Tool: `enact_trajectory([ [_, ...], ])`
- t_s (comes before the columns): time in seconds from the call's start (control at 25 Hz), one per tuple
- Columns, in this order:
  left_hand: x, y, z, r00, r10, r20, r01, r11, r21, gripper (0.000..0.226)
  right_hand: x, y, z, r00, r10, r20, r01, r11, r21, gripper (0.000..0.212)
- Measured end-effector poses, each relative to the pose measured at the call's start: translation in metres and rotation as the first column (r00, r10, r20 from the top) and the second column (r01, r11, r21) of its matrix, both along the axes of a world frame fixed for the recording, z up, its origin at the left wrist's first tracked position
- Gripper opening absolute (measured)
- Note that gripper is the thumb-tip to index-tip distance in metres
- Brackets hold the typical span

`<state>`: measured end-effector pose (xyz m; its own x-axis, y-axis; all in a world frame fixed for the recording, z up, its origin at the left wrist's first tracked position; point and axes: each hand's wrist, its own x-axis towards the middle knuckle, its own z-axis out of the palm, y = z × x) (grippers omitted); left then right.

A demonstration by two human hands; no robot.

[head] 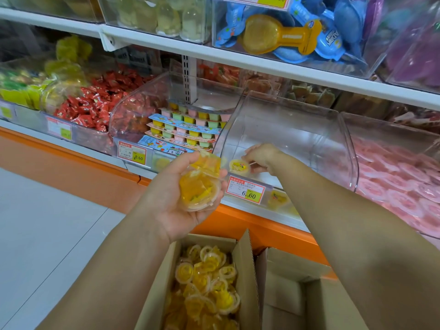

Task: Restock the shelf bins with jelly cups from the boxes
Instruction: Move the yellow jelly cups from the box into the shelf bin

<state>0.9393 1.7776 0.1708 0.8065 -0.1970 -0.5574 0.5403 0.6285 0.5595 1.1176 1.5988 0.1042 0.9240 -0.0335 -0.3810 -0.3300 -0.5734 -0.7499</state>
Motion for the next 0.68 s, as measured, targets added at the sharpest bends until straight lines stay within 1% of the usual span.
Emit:
enact_trajectory([
  [0.04,0.001,0.0,-0.002,1.0,-0.008,-0.002,0.008,1.0,0.023,0.05,-0.005,-0.001,0.011,0.997,0.034,0.063,-0.031,0.998,-0.055,0.015],
  [0.08,0.002,-0.001,-0.004,1.0,-0.012,-0.007,0.013,0.999,0.04,0.052,-0.013,-0.001,0.025,0.99,0.06,0.124,-0.059,0.998,-0.01,0.013],
  [0.12,0.003,-0.001,-0.005,1.0,-0.016,-0.011,0.016,0.999,0.045,0.055,-0.023,-0.002,0.04,0.983,0.094,0.157,-0.112,0.987,0.112,0.012],
  [0.16,0.005,-0.002,-0.006,1.0,-0.017,-0.015,0.017,0.999,0.045,0.057,-0.036,-0.004,0.054,0.968,0.176,0.177,-0.216,0.945,0.244,0.012],
  [0.2,0.006,-0.003,-0.007,1.0,-0.017,-0.023,0.018,0.999,0.048,0.057,-0.051,-0.005,0.069,0.938,0.29,0.191,-0.339,0.884,0.321,0.016],
  [0.24,0.008,-0.006,-0.007,0.999,-0.017,-0.034,0.019,0.998,0.057,0.056,-0.066,-0.008,0.081,0.885,0.419,0.201,-0.464,0.819,0.337,0.022],
  [0.32,0.009,-0.011,-0.006,0.999,-0.028,-0.042,0.032,0.996,0.082,0.049,-0.09,-0.007,0.095,0.77,0.599,0.22,-0.638,0.718,0.278,0.032],
  [0.36,0.009,-0.013,-0.005,0.999,-0.042,-0.034,0.045,0.995,0.087,0.045,-0.097,-0.004,0.096,0.738,0.633,0.232,-0.674,0.702,0.228,0.035],
  [0.4,0.01,-0.016,-0.005,0.998,-0.059,-0.026,0.061,0.994,0.086,0.044,-0.101,-0.001,0.095,0.73,0.637,0.248,-0.681,0.707,0.19,0.035],
  [0.48,0.009,-0.02,-0.004,0.996,-0.089,-0.02,0.091,0.992,0.087,0.045,-0.098,0.003,0.087,0.756,0.585,0.294,-0.643,0.747,0.169,0.027],
  [0.52,0.009,-0.021,-0.004,0.995,-0.097,-0.022,0.098,0.991,0.089,0.048,-0.092,0.001,0.084,0.788,0.528,0.317,-0.6,0.774,0.201,0.021],
  [0.56,0.009,-0.022,-0.005,0.996,-0.089,-0.031,0.091,0.993,0.079,0.05,-0.082,-0.005,0.081,0.837,0.435,0.332,-0.523,0.813,0.256,0.016],
  [0.6,0.009,-0.021,-0.006,0.997,-0.057,-0.048,0.06,0.997,0.047,0.05,-0.067,-0.015,0.076,0.89,0.307,0.337,-0.41,0.861,0.301,0.012],
  [0.64,0.01,-0.02,-0.007,0.998,-0.006,-0.069,0.006,1.0,-0.001,0.048,-0.051,-0.027,0.07,0.929,0.167,0.33,-0.274,0.91,0.312,0.01],
  [0.68,0.011,-0.017,-0.009,0.996,0.046,-0.083,-0.051,0.997,-0.053,0.046,-0.036,-0.039,0.062,0.953,0.048,0.3,-0.135,0.952,0.274,0.011],
])
